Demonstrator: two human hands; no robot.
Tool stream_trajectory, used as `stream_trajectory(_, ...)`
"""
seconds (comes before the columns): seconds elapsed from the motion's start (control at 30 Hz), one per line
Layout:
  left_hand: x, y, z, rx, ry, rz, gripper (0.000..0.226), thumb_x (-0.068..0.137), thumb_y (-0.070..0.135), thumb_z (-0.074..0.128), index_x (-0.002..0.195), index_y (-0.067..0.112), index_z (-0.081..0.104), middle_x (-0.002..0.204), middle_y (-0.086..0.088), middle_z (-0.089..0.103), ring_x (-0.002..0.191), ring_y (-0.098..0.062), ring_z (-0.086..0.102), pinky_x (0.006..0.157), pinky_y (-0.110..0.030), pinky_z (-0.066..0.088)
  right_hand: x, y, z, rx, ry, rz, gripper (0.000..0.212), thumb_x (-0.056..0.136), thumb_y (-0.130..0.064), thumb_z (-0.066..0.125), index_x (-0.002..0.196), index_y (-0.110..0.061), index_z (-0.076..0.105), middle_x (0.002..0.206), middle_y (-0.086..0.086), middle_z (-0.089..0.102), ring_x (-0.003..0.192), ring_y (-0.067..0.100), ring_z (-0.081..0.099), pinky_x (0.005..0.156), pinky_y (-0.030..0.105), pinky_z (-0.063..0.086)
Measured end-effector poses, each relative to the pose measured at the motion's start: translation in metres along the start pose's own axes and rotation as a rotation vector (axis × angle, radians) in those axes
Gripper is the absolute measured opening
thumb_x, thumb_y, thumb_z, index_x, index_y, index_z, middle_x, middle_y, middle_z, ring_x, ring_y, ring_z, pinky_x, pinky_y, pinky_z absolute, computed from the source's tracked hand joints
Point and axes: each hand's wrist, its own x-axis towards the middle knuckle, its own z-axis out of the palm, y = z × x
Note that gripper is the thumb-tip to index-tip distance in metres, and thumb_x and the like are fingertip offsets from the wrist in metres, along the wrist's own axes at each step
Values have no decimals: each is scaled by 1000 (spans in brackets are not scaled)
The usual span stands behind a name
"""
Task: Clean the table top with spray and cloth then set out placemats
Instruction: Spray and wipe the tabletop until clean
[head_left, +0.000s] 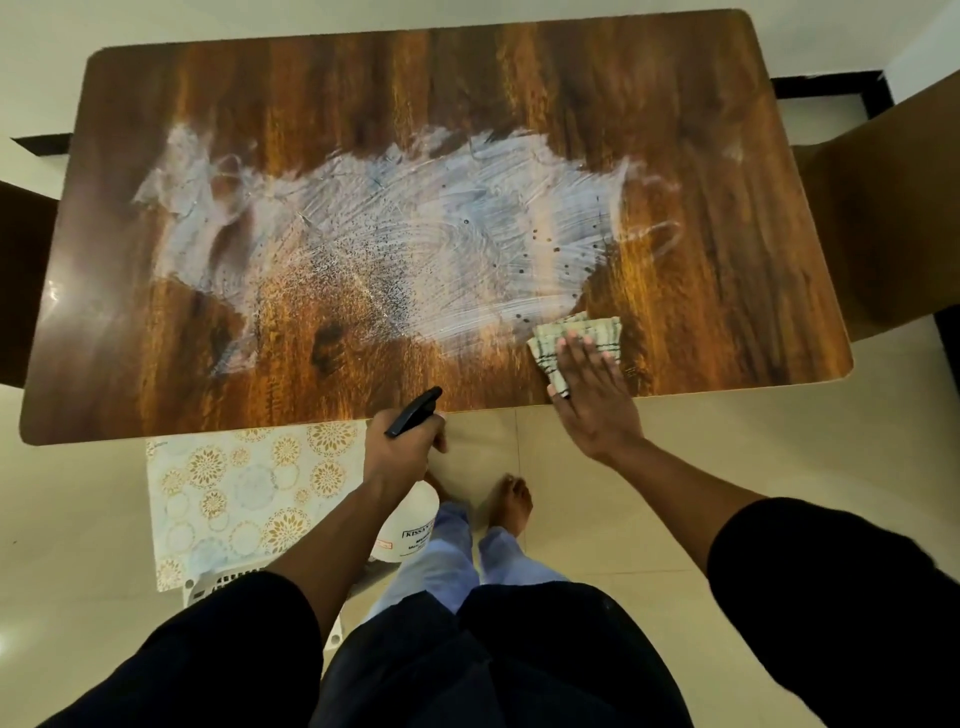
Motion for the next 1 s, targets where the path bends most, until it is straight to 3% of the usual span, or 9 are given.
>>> stream_trajectory(0.23,-1,1,-8,-63,11,-28,24,85,25,71,64,14,76,72,-20,75,46,-19,49,46,-27,42,23,-9,-13,68,-16,222,71,110,-51,17,165,-18,-13,172,2,-21,158,21,-23,128,39,-13)
stream_trajectory(0.33,2,-2,-13,-55,18,-37,32,94,19,72,63,19,77,70,-16,76,54,-26,56,47,-28,42,24,-32,-6,43,-15,213,73,110,-49,22,164,-17,-16,171,3,-25,157,23,-25,127,40,-14)
stream_trajectory(0.47,13,-7,-32,-91,87,-53,34,97,16,73,63,18,76,66,-10,74,73,-49,71,43,-26,43,38,-84,5,-4,-64,69,75,110,-50,23,163,-17,-20,169,3,-30,155,23,-30,128,42,-14)
stream_trajectory(0.53,16,-10,-41,-107,116,-51,31,97,16,73,66,16,75,68,-13,75,77,-50,73,43,-26,43,45,-112,10,-13,-87,-31,75,110,-51,22,162,-18,-21,168,1,-33,154,23,-32,128,43,-14)
stream_trajectory(0.67,22,-10,-62,-113,166,-71,33,96,17,74,64,15,76,71,-20,76,48,-24,58,53,-29,41,57,-174,17,-58,-157,-223,76,110,-50,23,163,-17,-18,169,2,-30,154,23,-31,128,45,-11)
stream_trajectory(0.77,23,-7,-82,-159,215,-82,24,98,9,71,77,-3,75,73,-25,74,39,-11,53,46,-23,43,62,-215,19,-126,-226,-431,76,109,-48,27,165,-16,-13,171,2,-23,157,24,-24,129,44,-8)
stream_trajectory(0.83,23,-9,-95,-179,243,-86,23,97,5,67,77,-6,73,72,-25,74,39,-11,55,44,-21,42,64,-229,24,-153,-240,-565,73,110,-49,25,166,-17,-7,173,2,-16,159,23,-18,129,42,-9)
stream_trajectory(0.9,26,-15,-110,-173,263,-87,26,96,6,66,72,3,74,70,-20,75,42,-13,56,44,-25,42,66,-231,26,-164,-235,-629,70,110,-52,20,167,-18,-4,174,1,-12,160,20,-16,129,41,-8)
stream_trajectory(1.0,32,-27,-129,-193,285,-111,26,97,12,70,72,8,76,70,-17,76,46,-19,53,46,-27,40,77,-222,23,-196,-250,-666,70,107,-56,9,166,-22,-9,172,-3,-19,158,17,-21,128,39,-12)
